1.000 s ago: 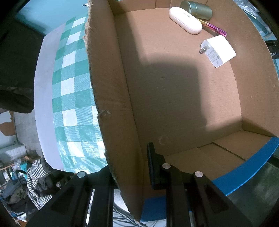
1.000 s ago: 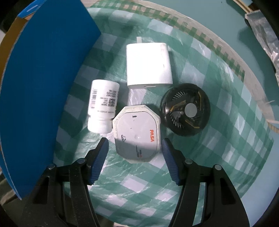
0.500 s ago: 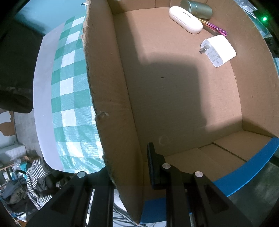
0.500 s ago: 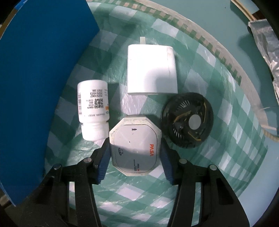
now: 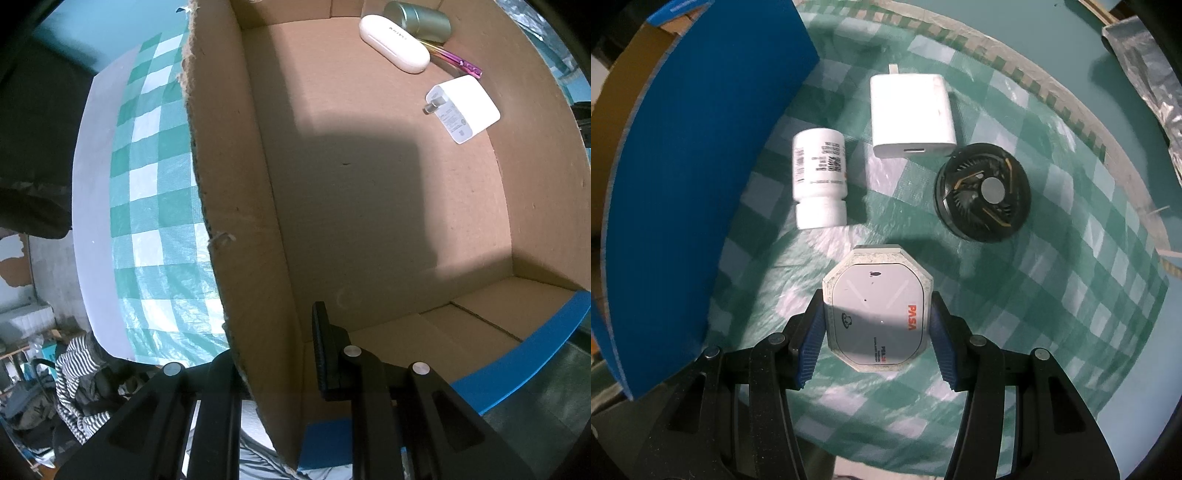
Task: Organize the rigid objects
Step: 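Grasp the white octagonal PASA device with the right gripper and lift, then carry the PASA device with the right gripper into the box and release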
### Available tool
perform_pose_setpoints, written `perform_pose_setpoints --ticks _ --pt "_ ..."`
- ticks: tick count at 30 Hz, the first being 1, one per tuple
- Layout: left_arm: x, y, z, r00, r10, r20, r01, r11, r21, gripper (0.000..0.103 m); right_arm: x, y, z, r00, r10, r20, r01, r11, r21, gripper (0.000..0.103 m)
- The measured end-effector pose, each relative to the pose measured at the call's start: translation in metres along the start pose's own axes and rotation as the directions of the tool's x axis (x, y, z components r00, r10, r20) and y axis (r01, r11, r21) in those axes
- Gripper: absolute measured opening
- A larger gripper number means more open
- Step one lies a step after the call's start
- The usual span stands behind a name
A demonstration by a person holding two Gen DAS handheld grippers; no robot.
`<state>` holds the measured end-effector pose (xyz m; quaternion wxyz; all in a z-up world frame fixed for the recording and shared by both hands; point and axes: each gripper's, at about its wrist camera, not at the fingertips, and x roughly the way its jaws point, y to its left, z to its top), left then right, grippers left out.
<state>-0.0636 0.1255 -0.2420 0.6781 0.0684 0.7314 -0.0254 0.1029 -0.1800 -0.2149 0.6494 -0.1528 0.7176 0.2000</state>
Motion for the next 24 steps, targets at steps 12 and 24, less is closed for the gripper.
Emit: perform_pose_setpoints --ticks 12,24 --pt "0.0 -0.005 0.004 1.0 0.0 0.0 0.0 1.0 0.013 0.017 -0.05 0.015 0.007 0.998 0.022 0.065 -0.02 0.999 -0.027 0.053" --pt "-0.001 -0.007 0.004 1.0 -0.01 0.001 0.01 1.0 0.02 0.017 -0.09 0.053 0.034 0.991 0.045 0.129 -0.03 0.992 -0.119 0.053"
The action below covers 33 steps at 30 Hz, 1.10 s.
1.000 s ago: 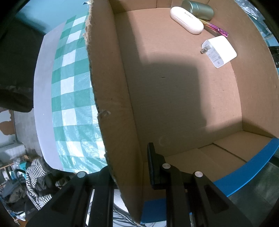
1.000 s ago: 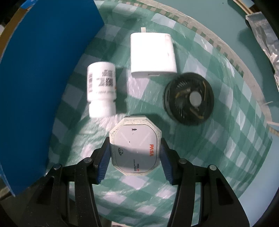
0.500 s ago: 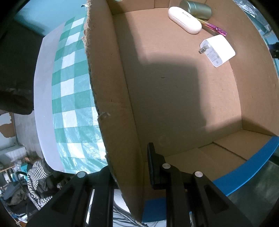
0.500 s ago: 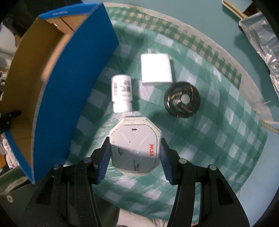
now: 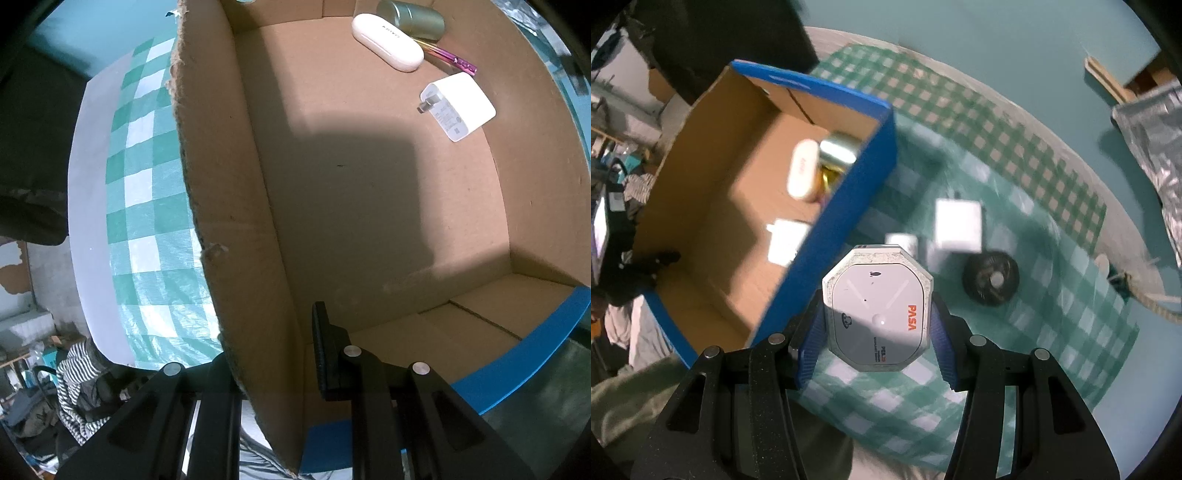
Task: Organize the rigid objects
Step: 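Carry the PASA device with the right gripper into the box and release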
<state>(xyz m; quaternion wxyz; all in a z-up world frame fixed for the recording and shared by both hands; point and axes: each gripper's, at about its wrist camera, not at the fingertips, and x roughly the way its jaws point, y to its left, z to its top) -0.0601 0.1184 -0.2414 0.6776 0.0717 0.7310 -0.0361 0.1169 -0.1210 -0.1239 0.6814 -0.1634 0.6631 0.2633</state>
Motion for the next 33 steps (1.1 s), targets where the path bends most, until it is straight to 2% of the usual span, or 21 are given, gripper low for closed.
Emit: perform_pose_setpoints --ticks 9,15,33 --pt "0.001 0.002 -0.001 1.0 0.0 -0.002 0.0 1.0 0.001 0.017 -0.007 0.033 0.035 1.0 0.003 0.025 -0.001 0.995 -0.095 0.053" --pt "0.0 0.0 -0.001 1.0 0.004 -0.001 -0.004 1.0 0.006 0.017 0.006 0.058 0.054 1.0 -0.009 0.017 0.012 0.988 -0.155 0.053" --pt "-0.003 0.008 -0.006 1.0 -0.004 0.014 0.004 1.0 0.001 0.017 0.042 0.08 0.062 0.999 -0.012 -0.03 0.007 0.986 -0.168 0.053"
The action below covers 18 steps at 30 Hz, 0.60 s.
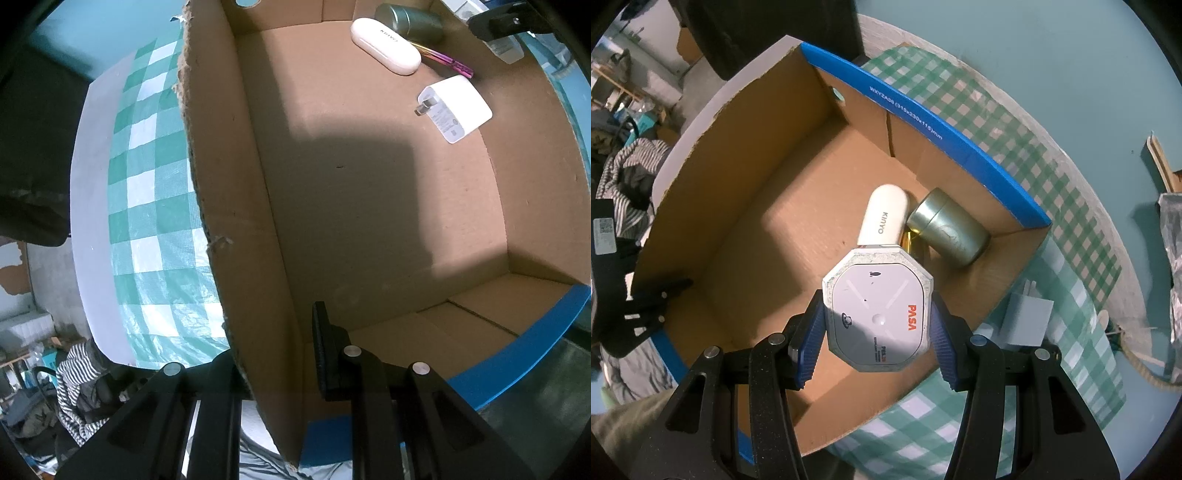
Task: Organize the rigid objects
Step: 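Carry the PASA device with the right gripper into the box and release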
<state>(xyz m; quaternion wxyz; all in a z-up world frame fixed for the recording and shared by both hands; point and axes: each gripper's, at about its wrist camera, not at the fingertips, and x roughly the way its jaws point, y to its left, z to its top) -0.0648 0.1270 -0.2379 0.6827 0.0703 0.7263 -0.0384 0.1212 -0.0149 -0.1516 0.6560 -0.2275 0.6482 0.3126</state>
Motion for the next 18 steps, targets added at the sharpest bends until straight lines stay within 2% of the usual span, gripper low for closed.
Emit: perform_pose_setpoints --ticks 6,10,15,18 --pt "0.0 0.001 0.0 1.0 0.002 0.001 -0.002 1.0 0.002 0.017 0.006 -0.003 -0.002 1.0 -0.01 -0.018 0.01 1.0 0.024 0.053" --pt "0.001 0.0 0.0 1.0 0.002 0.001 -0.002 1.0 0.001 0.017 0.0 -0.003 -0.003 1.0 -0.006 0.017 0.005 0.999 0.035 0.054" --pt "0.001 0.0 0.0 1.0 0.003 0.002 -0.003 1.0 0.004 0.017 -0.01 -0.004 -0.003 0.999 -0.008 0.036 0.007 0.999 0.038 0.062" --pt "0.001 -0.001 -0.001 1.0 0.006 0.002 -0.006 1.0 0.009 0.017 -0.018 -0.004 -0.004 0.998 -0.007 0.055 0.005 0.999 0.041 0.062"
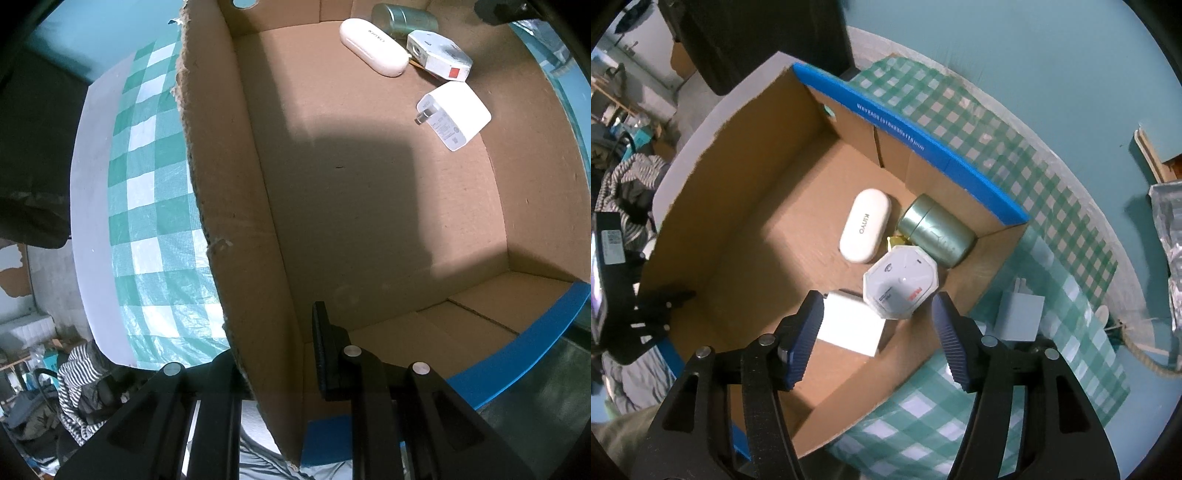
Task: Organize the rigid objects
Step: 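Carry the PASA device with the right gripper into the box and release, then move the right gripper back over the white pill bottle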
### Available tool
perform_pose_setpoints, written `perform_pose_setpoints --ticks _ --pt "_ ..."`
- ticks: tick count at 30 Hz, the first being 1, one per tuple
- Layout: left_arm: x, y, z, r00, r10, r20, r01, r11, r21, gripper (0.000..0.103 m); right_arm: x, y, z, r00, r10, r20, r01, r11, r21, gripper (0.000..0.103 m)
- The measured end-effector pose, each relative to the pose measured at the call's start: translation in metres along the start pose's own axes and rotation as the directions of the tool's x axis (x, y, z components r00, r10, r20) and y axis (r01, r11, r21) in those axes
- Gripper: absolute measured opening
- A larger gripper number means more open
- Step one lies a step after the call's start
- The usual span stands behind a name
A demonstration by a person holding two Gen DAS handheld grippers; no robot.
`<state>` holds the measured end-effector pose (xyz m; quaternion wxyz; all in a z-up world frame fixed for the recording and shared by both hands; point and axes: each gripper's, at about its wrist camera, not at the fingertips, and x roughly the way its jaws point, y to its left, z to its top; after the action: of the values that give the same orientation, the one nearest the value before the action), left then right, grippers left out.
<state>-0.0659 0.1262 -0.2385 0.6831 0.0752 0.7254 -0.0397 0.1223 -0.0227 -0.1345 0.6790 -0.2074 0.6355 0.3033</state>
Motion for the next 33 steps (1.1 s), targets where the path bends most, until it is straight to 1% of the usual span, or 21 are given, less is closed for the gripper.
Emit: perform_pose_setpoints --ticks 13,19,25,29,33 --pt "-0.002 -0.005 0.002 1.0 0.009 0.002 -0.009 1.0 0.008 0.017 -0.024 -0.013 -0.01 0.999 -0.011 0.034 0.01 1.0 0.014 0.063" --pt "-0.003 -0.004 0.002 1.0 0.011 0.001 -0.011 1.0 0.007 0.017 -0.03 -0.033 -0.023 0.999 -0.02 0.04 0.018 0.999 0.049 0.063" --pt "-0.004 -0.007 0.003 1.0 0.013 -0.004 -0.013 1.0 0.012 0.017 -0.022 -0.064 -0.038 0.999 -0.043 0.007 0.042 0.994 0.106 0.063" --pt "-0.003 -0.009 0.004 1.0 0.013 -0.006 -0.013 1.0 0.011 0.017 -0.008 -0.082 -0.049 0.998 -0.065 -0.027 0.068 0.988 0.137 0.063" --pt "-0.004 -0.01 0.004 1.0 0.011 -0.008 -0.011 1.0 0.013 0.017 0.009 -0.095 -0.059 0.997 -0.048 -0.054 0.057 0.984 0.169 0.063"
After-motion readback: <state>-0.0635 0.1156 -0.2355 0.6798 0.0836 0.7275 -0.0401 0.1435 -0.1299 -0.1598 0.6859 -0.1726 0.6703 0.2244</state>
